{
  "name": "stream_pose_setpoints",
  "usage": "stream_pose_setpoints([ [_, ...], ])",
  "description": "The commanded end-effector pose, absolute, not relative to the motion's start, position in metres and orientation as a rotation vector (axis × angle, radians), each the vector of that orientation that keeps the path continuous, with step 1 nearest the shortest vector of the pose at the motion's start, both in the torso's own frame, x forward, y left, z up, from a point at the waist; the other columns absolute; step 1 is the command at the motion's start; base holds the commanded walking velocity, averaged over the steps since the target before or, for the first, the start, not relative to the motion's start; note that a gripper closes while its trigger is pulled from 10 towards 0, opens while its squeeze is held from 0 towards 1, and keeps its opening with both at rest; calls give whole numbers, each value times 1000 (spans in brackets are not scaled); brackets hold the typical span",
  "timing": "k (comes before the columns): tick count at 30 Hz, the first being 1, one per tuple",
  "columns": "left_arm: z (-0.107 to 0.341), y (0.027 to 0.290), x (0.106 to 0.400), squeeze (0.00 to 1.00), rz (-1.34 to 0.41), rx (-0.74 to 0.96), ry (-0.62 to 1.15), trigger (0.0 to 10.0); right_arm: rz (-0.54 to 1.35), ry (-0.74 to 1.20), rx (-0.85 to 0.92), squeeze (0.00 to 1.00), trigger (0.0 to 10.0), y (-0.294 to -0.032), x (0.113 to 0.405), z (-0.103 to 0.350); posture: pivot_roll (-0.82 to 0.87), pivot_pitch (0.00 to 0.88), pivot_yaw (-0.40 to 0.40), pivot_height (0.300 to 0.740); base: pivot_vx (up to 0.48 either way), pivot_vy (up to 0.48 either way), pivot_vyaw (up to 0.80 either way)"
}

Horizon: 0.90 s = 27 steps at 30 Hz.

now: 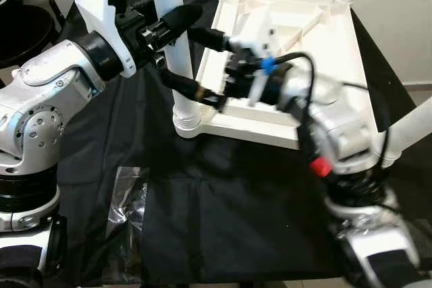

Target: Building children table

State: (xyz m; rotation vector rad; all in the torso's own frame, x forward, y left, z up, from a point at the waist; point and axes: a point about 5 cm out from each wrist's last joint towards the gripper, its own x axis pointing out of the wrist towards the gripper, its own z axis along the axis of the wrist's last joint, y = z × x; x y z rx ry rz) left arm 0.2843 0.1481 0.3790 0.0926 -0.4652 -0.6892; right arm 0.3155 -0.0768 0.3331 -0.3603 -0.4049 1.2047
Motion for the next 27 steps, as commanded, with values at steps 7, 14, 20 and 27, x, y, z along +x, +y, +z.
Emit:
stream_pose_setpoints([
  [7, 384, 144, 278, 0, -719, 116, -479, 0, 1196, -361, -329, 0, 10000, -88, 351, 331, 72, 301, -15, 740, 0, 0, 0],
  [14, 385, 145, 276, 0, -726, 117, -475, 0, 1331, -397, -203, 0, 10000, -81, 354, 332, 88, 311, -13, 740, 0, 0, 0],
  [20, 387, 146, 274, 0, -727, 121, -473, 0, 1481, -375, -227, 0, 10000, -66, 353, 327, 97, 324, -16, 740, 0, 0, 0],
  [27, 387, 146, 273, 0, -729, 121, -469, 0, 1444, -360, -315, 0, 6863, -55, 363, 324, 103, 336, -19, 740, 0, 0, 0],
])
